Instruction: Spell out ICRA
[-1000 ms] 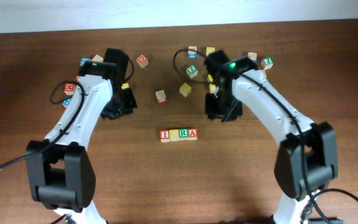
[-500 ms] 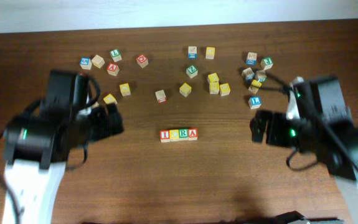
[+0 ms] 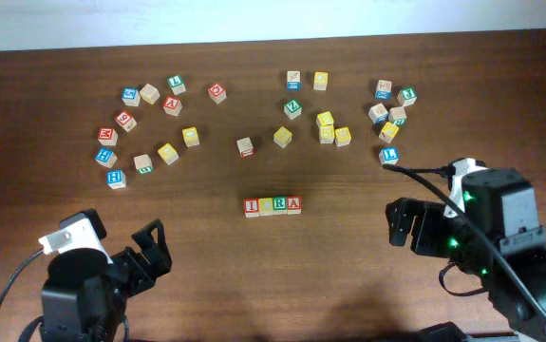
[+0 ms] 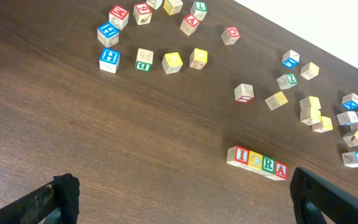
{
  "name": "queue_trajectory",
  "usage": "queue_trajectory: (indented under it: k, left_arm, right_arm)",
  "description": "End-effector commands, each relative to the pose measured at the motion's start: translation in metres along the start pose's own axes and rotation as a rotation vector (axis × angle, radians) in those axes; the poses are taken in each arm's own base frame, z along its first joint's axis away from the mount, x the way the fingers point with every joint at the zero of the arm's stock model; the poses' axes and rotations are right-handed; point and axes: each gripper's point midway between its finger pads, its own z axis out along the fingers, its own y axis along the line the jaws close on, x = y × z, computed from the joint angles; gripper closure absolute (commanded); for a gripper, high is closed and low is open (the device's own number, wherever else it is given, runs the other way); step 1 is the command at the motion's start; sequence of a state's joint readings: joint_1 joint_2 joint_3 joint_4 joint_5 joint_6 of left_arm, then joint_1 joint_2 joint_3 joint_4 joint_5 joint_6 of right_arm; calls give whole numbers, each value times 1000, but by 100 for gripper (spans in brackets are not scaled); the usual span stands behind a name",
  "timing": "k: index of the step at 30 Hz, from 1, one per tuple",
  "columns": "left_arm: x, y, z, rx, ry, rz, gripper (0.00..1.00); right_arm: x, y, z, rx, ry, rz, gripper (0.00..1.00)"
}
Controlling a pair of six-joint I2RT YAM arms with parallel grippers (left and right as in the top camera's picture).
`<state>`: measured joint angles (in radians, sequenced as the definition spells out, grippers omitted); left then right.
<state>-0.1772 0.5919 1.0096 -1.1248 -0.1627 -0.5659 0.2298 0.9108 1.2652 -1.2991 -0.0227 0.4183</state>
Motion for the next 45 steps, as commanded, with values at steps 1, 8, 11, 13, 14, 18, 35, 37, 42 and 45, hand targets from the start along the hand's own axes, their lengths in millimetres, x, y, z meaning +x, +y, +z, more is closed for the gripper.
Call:
queue_trajectory:
  k: [1, 8, 11, 13, 14, 18, 35, 37, 42, 45]
  left_arm:
    - [0, 4, 1, -18, -10, -12, 1]
    - [0, 4, 1, -18, -10, -12, 1]
    - [0, 4, 1, -18, -10, -12, 1]
    - [0, 4, 1, -18, -10, -12, 1]
    - [0, 4, 1, -18, -10, -12, 1]
    - [0, 4, 1, -18, -10, -12, 1]
    - [0, 4, 1, -18, -10, -11, 1]
    - [0, 4, 1, -18, -10, -11, 1]
    - [0, 4, 1, -19, -8, -11, 1]
    - [6, 8, 1, -33, 14, -7, 1]
  right_arm:
    - [2, -3, 7, 22, 29, 1, 2]
    - [6, -5, 30, 68, 132, 3, 2]
    - [9, -7, 46, 99, 201, 4, 2]
    - [11, -8, 56, 118, 243, 5, 2]
    - [12, -8, 60, 124, 259, 6, 2]
    - [13, -9, 69, 138, 289, 6, 2]
    - [-14, 3, 48, -133, -486, -263, 1]
    - [-11, 1, 55, -151, -549, -262, 2]
    - [-11, -12, 54, -185, -754, -247, 2]
    - [-9, -20, 53, -164, -808, -248, 2]
